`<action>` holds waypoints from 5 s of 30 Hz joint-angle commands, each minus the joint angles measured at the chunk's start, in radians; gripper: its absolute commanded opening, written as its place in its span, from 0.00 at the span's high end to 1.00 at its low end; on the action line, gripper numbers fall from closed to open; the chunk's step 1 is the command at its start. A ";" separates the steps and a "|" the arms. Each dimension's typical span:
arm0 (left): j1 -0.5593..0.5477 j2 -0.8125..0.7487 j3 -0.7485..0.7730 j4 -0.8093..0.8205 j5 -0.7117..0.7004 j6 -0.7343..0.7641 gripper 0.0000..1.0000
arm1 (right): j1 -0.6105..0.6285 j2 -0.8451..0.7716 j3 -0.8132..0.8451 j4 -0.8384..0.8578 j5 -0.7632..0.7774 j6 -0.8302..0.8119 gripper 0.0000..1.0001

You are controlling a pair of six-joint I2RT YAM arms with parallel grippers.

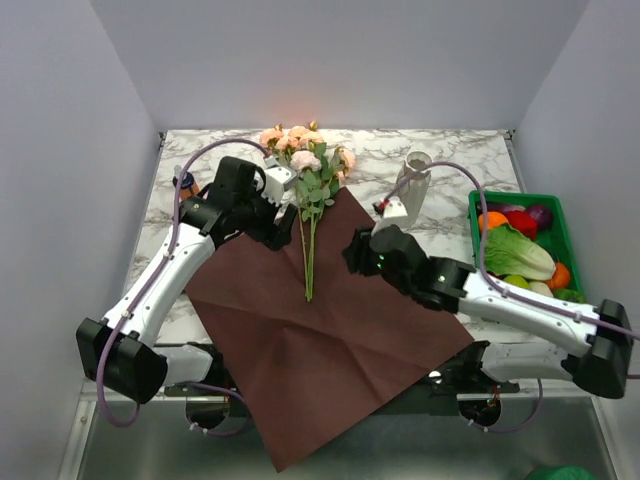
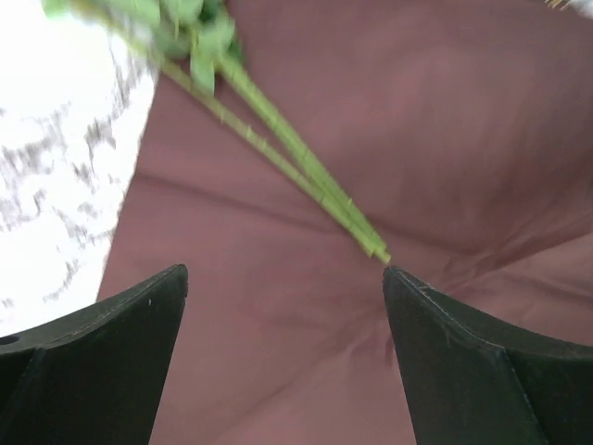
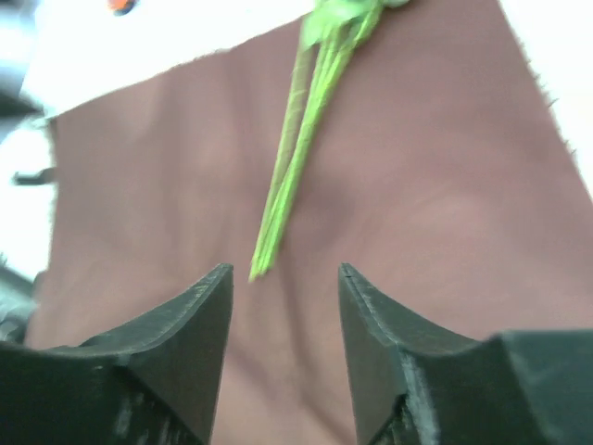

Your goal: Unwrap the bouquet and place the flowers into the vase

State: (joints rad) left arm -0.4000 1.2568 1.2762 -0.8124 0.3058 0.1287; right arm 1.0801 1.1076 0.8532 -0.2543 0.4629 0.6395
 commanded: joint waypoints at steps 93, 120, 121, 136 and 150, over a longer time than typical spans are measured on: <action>0.334 0.036 -0.187 0.005 -0.008 0.120 0.01 | -0.600 0.333 0.561 0.989 0.160 -0.986 0.99; 0.334 0.009 -0.181 -0.004 0.009 0.130 0.01 | -0.612 0.282 0.418 0.557 -0.055 -0.729 0.44; 0.334 0.007 -0.179 -0.004 0.010 0.129 0.01 | -0.612 0.275 0.426 0.528 -0.066 -0.713 0.40; 0.334 0.003 -0.170 0.007 0.015 0.117 0.01 | -0.392 0.152 0.386 0.419 -0.109 -0.675 0.34; 0.385 -0.002 -0.156 0.019 0.075 0.104 0.01 | -0.266 0.727 0.788 -0.080 -0.384 -0.390 0.35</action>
State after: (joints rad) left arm -0.0372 1.2808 1.0992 -0.8062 0.3222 0.2405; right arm 0.8124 1.6829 1.4860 -0.0952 0.2203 0.1547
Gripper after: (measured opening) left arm 0.988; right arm 0.667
